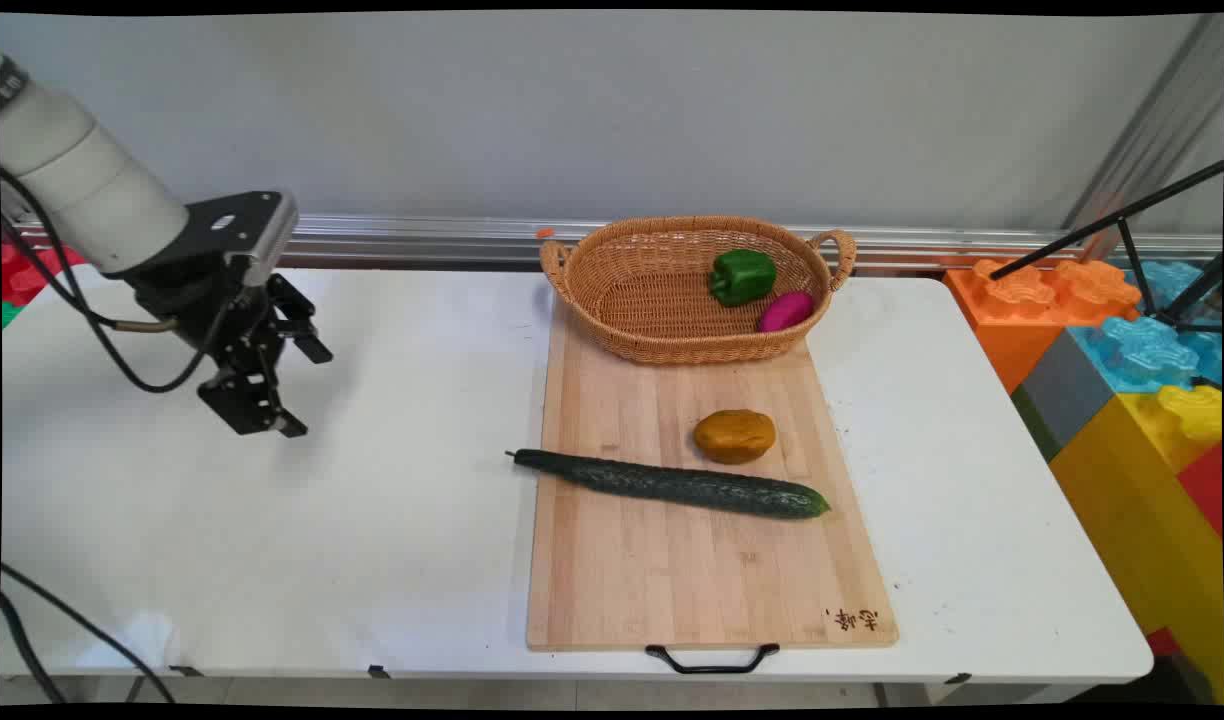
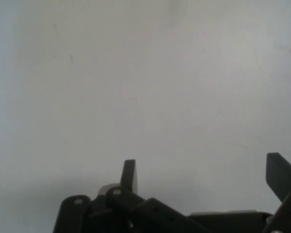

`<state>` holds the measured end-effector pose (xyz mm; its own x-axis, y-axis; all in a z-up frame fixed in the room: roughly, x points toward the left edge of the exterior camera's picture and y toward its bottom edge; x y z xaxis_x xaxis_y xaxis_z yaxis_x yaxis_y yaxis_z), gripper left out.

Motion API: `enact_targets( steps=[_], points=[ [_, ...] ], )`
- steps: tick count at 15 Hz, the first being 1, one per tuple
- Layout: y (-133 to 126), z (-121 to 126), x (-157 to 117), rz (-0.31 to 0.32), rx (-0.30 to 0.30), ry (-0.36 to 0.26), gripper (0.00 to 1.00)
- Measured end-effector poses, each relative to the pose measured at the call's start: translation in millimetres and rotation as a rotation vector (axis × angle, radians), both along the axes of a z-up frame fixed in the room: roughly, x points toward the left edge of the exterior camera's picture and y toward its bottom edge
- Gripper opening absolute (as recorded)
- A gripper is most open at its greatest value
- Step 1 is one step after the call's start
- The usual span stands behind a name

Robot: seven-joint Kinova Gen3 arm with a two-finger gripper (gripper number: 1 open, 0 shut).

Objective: Pick up the cucumber from the cutting board

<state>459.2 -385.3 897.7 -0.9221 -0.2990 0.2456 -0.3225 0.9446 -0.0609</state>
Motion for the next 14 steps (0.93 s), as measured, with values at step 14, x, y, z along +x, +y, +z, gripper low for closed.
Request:
enact_targets(
  steps=[14],
  points=[
    [-61.5, -36.8, -172.1, -0.145, 0.009, 0.257, 1.0]
  ],
)
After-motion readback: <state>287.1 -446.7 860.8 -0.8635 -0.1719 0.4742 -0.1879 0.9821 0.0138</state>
